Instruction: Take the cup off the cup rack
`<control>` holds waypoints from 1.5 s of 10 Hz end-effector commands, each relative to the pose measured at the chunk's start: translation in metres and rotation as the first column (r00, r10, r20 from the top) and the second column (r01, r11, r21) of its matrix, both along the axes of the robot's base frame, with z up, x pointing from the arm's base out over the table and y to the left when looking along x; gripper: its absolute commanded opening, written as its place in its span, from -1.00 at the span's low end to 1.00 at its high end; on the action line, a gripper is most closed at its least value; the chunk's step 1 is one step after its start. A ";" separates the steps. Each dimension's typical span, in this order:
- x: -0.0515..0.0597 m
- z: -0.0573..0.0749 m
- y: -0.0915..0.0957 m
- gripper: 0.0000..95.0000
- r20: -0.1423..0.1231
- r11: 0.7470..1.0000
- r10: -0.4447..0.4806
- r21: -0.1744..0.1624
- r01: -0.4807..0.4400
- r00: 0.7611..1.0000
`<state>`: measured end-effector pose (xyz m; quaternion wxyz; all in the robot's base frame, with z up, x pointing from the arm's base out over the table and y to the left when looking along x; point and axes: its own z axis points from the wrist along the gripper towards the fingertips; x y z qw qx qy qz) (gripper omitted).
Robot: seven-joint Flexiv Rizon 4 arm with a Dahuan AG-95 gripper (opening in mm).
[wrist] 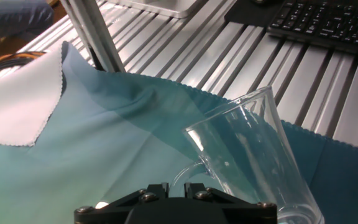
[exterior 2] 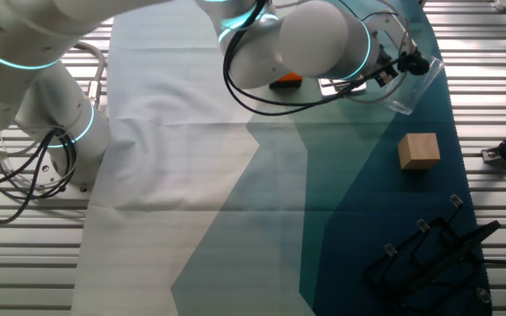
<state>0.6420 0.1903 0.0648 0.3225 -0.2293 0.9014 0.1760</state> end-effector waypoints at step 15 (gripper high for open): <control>-0.008 0.012 -0.009 -1.00 0.030 0.999 -0.009 0.044 0.008 1.000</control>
